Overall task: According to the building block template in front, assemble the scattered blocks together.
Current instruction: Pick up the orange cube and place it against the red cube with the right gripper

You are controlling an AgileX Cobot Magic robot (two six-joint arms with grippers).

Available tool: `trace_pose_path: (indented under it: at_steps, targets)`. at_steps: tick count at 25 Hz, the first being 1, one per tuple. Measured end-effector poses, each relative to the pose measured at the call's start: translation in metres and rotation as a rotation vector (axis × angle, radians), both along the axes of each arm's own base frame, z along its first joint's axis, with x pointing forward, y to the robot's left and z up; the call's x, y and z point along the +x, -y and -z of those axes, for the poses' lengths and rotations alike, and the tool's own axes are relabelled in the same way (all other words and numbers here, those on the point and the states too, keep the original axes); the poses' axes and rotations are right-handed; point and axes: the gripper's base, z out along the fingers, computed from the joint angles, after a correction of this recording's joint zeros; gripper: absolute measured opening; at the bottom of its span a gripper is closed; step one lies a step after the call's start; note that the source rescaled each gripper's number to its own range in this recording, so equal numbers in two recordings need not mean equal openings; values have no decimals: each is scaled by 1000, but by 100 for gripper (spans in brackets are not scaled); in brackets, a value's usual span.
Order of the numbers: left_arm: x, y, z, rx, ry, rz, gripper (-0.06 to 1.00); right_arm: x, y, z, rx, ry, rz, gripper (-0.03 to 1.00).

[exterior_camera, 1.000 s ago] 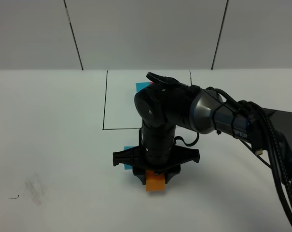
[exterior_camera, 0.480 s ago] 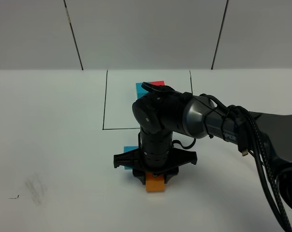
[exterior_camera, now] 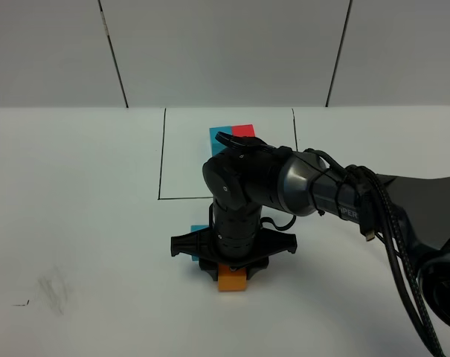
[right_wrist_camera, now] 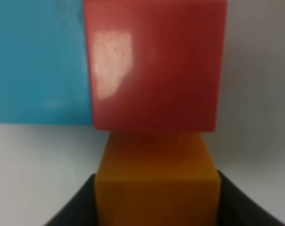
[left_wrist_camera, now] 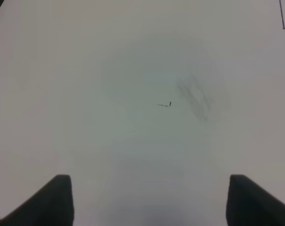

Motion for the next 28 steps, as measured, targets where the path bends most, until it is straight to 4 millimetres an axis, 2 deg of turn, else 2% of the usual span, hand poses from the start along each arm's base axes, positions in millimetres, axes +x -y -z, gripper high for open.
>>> trace_pose_path:
  at_steps: [28]
  targets:
    - [0,-2,0,21,-5,-14,61,1,-3,0,9,41,0,0]
